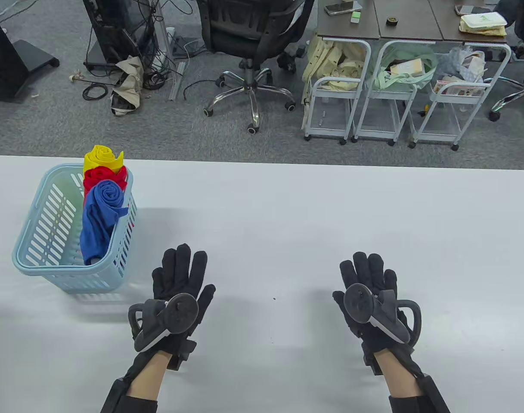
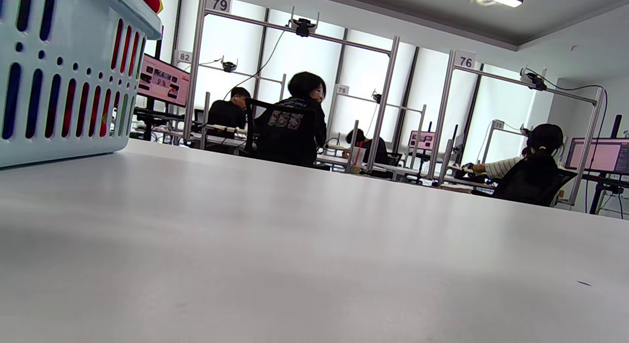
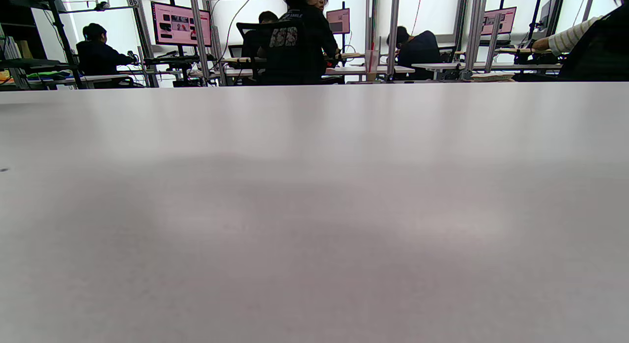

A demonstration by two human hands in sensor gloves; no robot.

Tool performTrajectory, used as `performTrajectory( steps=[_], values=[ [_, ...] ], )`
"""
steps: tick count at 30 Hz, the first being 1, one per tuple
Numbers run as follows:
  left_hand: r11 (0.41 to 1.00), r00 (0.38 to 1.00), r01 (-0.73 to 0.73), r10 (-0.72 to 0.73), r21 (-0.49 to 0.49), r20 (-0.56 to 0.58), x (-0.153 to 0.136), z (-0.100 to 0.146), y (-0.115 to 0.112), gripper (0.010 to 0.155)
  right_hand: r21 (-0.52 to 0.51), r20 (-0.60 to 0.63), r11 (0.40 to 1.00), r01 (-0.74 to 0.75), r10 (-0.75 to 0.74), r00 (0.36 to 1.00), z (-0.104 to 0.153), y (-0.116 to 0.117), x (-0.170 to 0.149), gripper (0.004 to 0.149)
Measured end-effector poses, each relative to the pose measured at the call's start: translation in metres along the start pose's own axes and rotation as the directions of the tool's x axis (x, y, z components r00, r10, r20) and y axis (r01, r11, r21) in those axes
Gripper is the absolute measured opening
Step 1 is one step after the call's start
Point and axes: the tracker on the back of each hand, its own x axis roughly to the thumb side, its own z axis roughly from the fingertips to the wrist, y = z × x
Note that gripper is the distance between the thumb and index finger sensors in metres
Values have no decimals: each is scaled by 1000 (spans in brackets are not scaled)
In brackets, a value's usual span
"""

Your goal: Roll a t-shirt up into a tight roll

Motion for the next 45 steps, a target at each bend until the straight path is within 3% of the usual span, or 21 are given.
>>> performTrajectory(
  steps=[9, 16, 20, 23, 25, 31, 34, 38, 45],
  values=[
    [998, 998, -63, 64, 16, -17, -7, 0, 5, 69, 23, -10, 999, 30, -29, 1000, -1, 3, -3, 71],
    [999, 998, 20, -18, 44, -66, -9, -8, 14, 68, 44, -1, 998, 41, -41, 999, 0, 6, -3, 72],
    [984, 985, 135, -120, 116, -127, -8, -27, 51, 68, 36, 0, 998, 60, -60, 998, 0, 3, -4, 72],
    [961, 954, 219, -175, 170, -243, -14, -48, 84, 68, 37, 5, 997, 67, -68, 998, 2, 2, -4, 71],
    [923, 895, 358, -294, 145, -336, -27, -64, 104, 68, 32, 15, 997, 75, -76, 997, 4, 0, -3, 70],
    [932, 806, 348, -243, 99, -539, -65, -88, 131, 76, 19, 24, 996, 82, -82, 996, 7, -4, -2, 71],
    [941, 777, 333, -234, 65, -585, -77, -95, 136, 81, 22, 22, 995, 98, -99, 995, 6, -4, -3, 71],
    [959, 717, 276, -248, -62, -651, -89, -106, 139, 88, 24, 15, 994, 104, -105, 994, 7, -5, -6, 72],
    [964, 681, 202, -265, -172, -683, -104, -113, 137, 102, 28, 27, 991, 134, -135, 991, 6, -5, -6, 69]
  ],
)
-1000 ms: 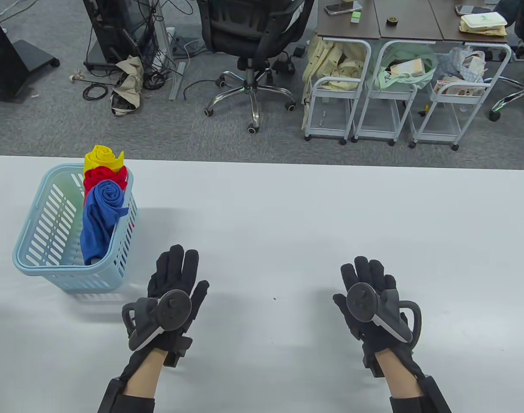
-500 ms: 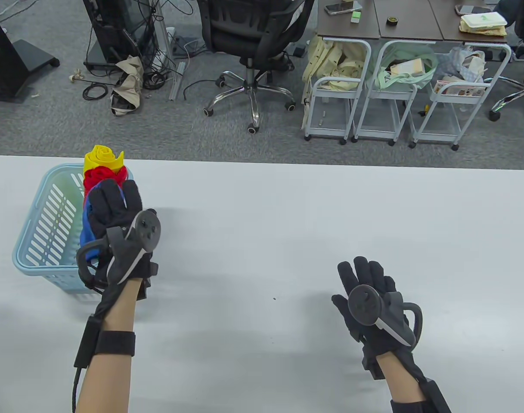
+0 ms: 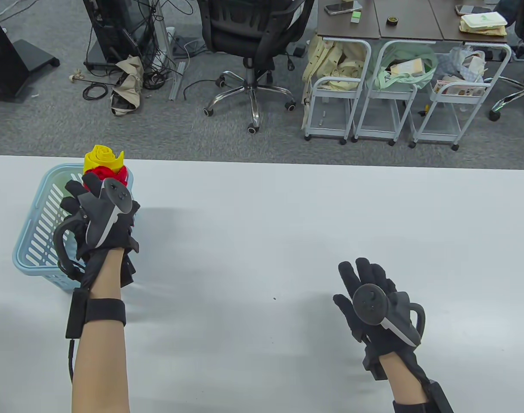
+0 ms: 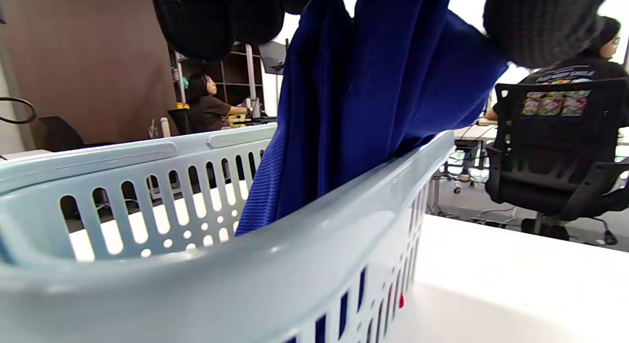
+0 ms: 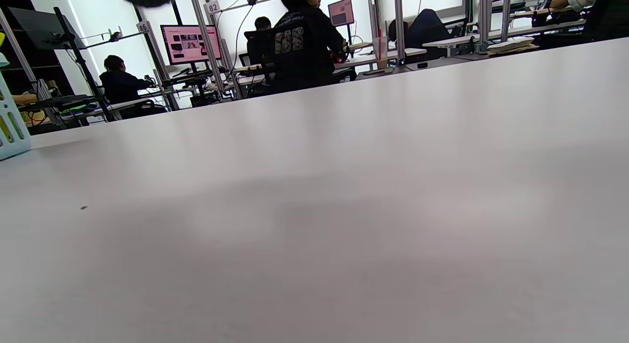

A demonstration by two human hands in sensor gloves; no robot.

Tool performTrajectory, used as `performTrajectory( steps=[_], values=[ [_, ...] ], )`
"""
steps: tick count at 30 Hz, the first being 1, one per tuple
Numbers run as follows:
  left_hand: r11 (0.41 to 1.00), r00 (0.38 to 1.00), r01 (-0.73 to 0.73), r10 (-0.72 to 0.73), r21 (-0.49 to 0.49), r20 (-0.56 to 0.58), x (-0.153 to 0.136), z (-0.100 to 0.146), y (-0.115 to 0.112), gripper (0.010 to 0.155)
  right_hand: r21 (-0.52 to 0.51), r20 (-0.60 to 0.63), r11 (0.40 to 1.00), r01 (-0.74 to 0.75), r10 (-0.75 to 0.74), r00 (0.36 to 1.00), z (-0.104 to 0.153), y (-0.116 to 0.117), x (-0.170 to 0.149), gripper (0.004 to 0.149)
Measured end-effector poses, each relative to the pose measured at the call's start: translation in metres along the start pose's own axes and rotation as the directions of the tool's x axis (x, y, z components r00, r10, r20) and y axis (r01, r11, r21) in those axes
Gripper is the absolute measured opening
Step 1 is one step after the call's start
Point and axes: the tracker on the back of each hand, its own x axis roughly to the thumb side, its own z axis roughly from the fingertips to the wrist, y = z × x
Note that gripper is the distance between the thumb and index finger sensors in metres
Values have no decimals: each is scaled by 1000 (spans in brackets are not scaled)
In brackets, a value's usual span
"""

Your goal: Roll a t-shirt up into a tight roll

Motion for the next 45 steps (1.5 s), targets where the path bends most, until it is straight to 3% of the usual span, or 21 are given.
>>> performTrajectory(
  steps=[5, 9, 13, 15, 25, 28, 32, 38, 41, 45],
  values=[
    [999, 997, 34, -36, -21, -69, -6, -5, -4, 95, 18, 4, 1000, 6, -7, 1000, -1, 3, 0, 69],
    [999, 994, 33, -34, -11, -104, -13, -7, -7, 78, 18, 12, 1000, 8, -8, 1000, -1, 3, 2, 69],
    [998, 993, 6, 2, 62, -119, -22, -8, -7, 53, 14, 20, 1000, 14, -14, 1000, -1, 3, 3, 69],
    [998, 992, -9, 16, 56, -122, -26, -8, -7, 50, 16, 22, 1000, 19, -20, 1000, -1, 4, 3, 69],
    [991, 994, -45, 57, 127, -95, -31, -3, -7, 49, 22, 20, 999, 34, -35, 999, -1, 4, 2, 70],
    [980, 987, -139, 148, 142, -55, -36, -1, -8, 52, 20, 19, 999, 35, -36, 999, -2, 3, 2, 71],
    [944, 944, -330, 329, -1, 26, -39, -1, -7, 70, 12, 19, 999, 48, -48, 999, -1, 0, 0, 71],
    [992, 993, -109, 111, -59, 34, -15, -13, -5, 92, 11, 23, 999, 51, -52, 998, -1, 0, 1, 71],
    [996, 998, -59, 58, -68, -6, -5, -18, -6, 87, 11, 24, 998, 54, -55, 998, -1, 0, 0, 72],
    [998, 998, -60, 60, 0, -18, -1, -17, -2, 65, 4, 25, 998, 63, -63, 998, -1, -2, 0, 71]
  ],
)
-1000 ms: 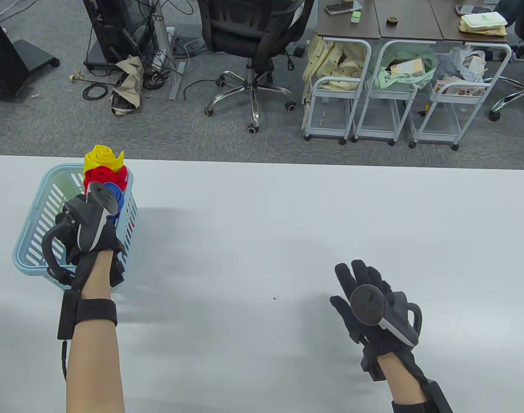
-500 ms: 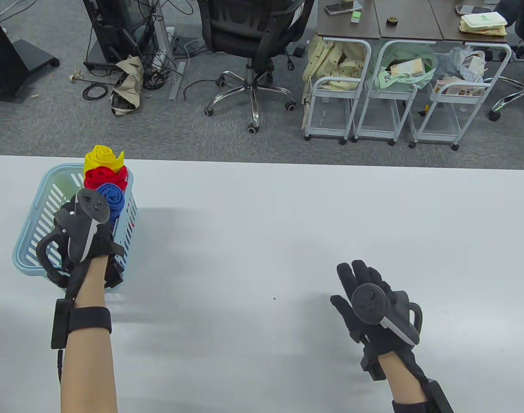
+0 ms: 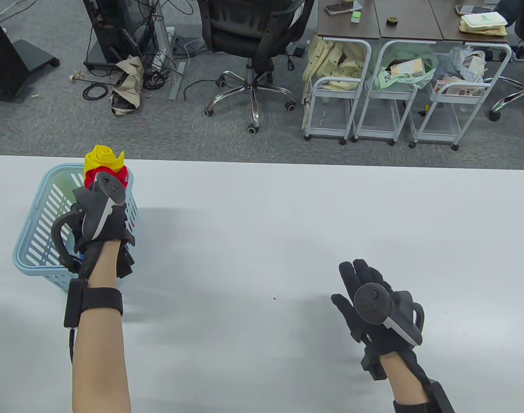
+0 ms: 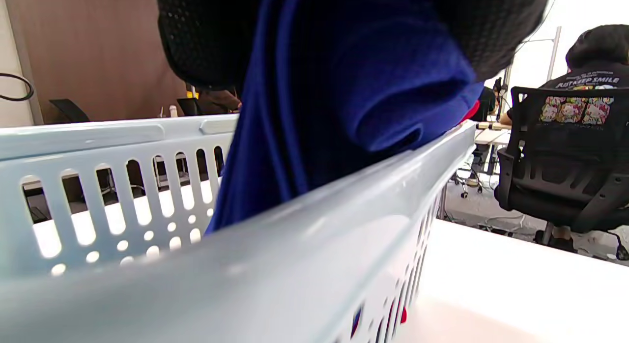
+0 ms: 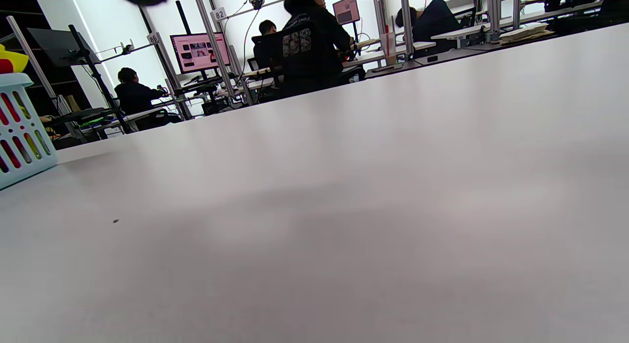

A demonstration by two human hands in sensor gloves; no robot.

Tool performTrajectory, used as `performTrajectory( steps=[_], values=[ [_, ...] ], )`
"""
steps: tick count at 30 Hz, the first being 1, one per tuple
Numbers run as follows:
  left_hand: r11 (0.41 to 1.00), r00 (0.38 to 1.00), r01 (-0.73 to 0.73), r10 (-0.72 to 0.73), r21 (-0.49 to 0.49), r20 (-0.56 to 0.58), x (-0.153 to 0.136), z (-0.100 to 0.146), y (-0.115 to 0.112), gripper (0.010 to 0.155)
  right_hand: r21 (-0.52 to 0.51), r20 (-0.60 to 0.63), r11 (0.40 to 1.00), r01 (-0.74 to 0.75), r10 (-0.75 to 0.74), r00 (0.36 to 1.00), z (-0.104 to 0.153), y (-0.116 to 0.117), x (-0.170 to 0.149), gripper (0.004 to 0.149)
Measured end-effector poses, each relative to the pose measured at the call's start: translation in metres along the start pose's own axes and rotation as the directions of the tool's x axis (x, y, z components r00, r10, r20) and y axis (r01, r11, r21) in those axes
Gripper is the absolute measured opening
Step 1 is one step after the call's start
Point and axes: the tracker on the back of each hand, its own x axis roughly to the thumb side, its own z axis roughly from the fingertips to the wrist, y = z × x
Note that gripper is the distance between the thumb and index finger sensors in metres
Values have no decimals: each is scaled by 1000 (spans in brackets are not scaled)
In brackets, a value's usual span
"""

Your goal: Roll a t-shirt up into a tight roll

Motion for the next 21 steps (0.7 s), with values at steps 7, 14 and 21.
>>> performTrajectory(
  steps=[7, 14, 21],
  values=[
    [974, 1000, -17, 15, 225, 12, -2, 24, 19, 58, 2, 10, 1000, 12, -12, 1000, 1, 0, 1, 74],
    [913, 994, -87, 54, 398, 92, 2, 66, 74, 59, -5, 17, 1000, 23, -23, 1000, 2, -1, 2, 74],
    [813, 974, -164, 45, 559, 220, 12, 118, 117, 61, -6, 29, 999, 31, -31, 999, 2, 0, 2, 74]
  ],
)
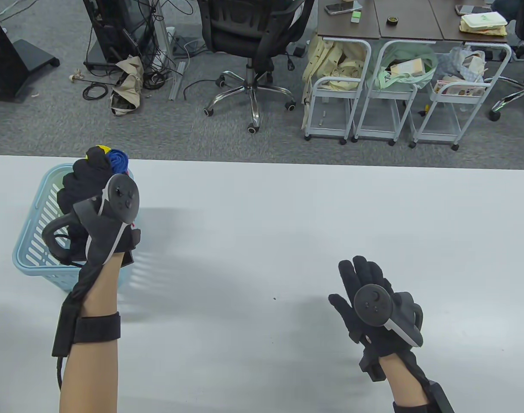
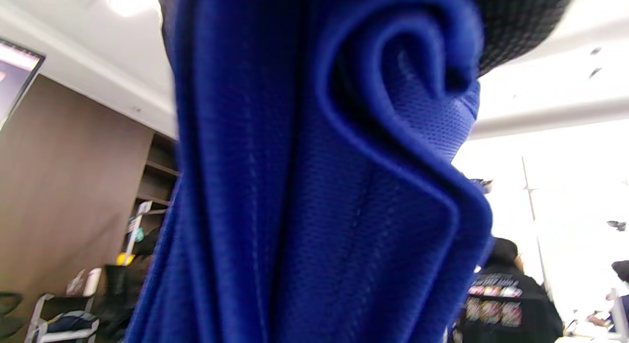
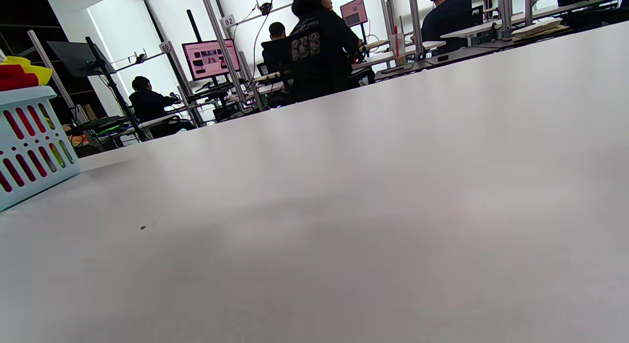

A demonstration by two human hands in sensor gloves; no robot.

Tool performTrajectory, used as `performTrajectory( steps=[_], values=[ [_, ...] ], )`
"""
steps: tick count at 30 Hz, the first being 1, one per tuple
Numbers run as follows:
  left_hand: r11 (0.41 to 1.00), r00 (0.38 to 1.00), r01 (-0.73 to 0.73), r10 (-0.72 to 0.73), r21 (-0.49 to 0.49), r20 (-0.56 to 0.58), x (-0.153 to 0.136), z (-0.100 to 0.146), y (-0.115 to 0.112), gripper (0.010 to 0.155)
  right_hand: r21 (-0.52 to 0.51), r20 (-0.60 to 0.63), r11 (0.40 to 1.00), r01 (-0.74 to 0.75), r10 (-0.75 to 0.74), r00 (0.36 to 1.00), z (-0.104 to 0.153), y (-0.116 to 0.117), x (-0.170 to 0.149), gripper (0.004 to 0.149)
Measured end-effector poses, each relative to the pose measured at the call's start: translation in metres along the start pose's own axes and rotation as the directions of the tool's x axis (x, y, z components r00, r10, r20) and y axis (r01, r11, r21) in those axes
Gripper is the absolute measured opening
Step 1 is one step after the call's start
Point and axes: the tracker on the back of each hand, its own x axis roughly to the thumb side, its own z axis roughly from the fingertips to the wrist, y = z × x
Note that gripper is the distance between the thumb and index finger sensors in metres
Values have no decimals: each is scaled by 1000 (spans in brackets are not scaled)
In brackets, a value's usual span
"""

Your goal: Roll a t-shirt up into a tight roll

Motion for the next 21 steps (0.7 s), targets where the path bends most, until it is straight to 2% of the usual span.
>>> performTrajectory(
  steps=[4, 6, 10, 12, 15, 16, 17, 18, 19, 20, 21],
  values=[
    [998, 993, -52, 48, 40, 107, 21, 18, 19, 61, -4, -2, 1000, 6, -6, 1000, 0, -1, -1, 74],
    [995, 984, -99, 96, 14, 153, 31, 27, 21, 61, -5, -5, 1000, 9, -9, 1000, 0, -1, -1, 75],
    [967, 945, -227, 247, -113, 216, 52, 46, 11, 60, -6, -10, 1000, 15, -15, 1000, 0, -2, -2, 75],
    [917, 901, -327, 376, -230, 217, 62, 56, 0, 60, -9, -13, 1000, 14, -15, 1000, 0, -3, -3, 75],
    [745, 792, -423, 580, -516, 188, 83, 71, -28, 61, -13, -27, 1000, 18, -18, 999, 0, -5, -6, 74],
    [661, 763, -414, 627, -625, 158, 92, 76, -41, 61, -15, -32, 1000, 19, -20, 999, 0, -5, -8, 74],
    [598, 746, -399, 652, -694, 133, 98, 80, -52, 61, -17, -40, 1000, 22, -22, 999, 0, -5, -10, 74],
    [494, 724, -380, 685, -782, 80, 108, 90, -71, 62, -19, -50, 1000, 25, -26, 998, 0, -6, -12, 74],
    [429, 724, -366, 689, -826, 37, 115, 98, -86, 65, -20, -58, 999, 27, -28, 998, 0, -6, -14, 73],
    [398, 742, -338, 670, -853, 18, 120, 106, -99, 68, -23, -65, 999, 29, -31, 997, 0, -7, -15, 73],
    [403, 763, -310, 646, -861, 28, 124, 116, -112, 70, -25, -73, 999, 32, -34, 997, 0, -7, -16, 73]
  ],
)
